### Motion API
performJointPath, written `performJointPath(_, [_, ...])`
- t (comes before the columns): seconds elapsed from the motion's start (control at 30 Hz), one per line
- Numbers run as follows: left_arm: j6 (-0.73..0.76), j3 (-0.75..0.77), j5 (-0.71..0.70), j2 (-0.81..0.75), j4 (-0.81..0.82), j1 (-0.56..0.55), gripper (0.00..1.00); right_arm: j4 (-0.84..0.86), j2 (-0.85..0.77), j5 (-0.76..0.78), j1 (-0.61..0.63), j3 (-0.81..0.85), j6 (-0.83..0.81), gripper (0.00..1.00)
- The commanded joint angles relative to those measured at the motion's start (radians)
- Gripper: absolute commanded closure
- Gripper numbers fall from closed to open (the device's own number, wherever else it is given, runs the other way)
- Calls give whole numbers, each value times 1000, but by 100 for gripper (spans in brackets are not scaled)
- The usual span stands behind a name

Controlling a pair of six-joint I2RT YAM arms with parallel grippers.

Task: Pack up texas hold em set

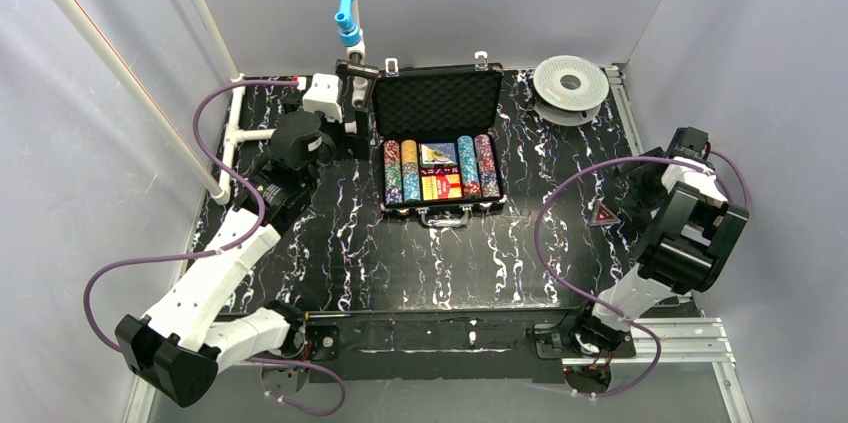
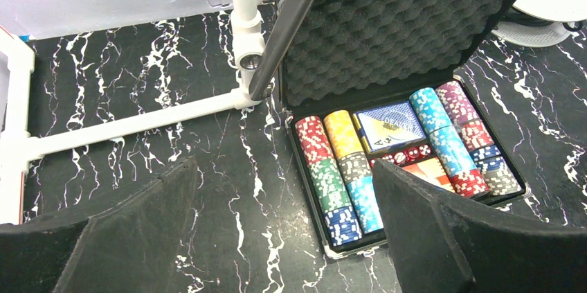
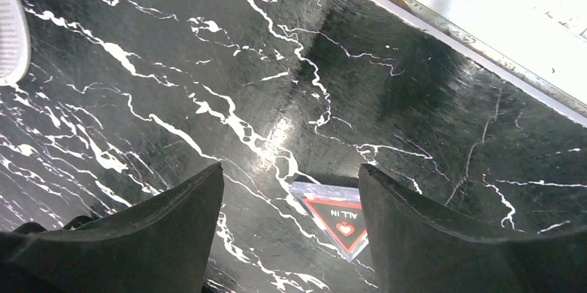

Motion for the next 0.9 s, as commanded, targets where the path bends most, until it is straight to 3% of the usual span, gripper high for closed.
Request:
performJointPath(0.0, [7,5,4,-17,0,-4,1,29,48,-41,-3,22,-2,22])
performJointPath(0.53, [6,7,6,-35,-3,-4,0,-46,32,-163,16,-125,-71,26])
performJointPath(0.87, [6,3,4,-44,2,-4,0,-116,-42,-143,125,-200,-123,29])
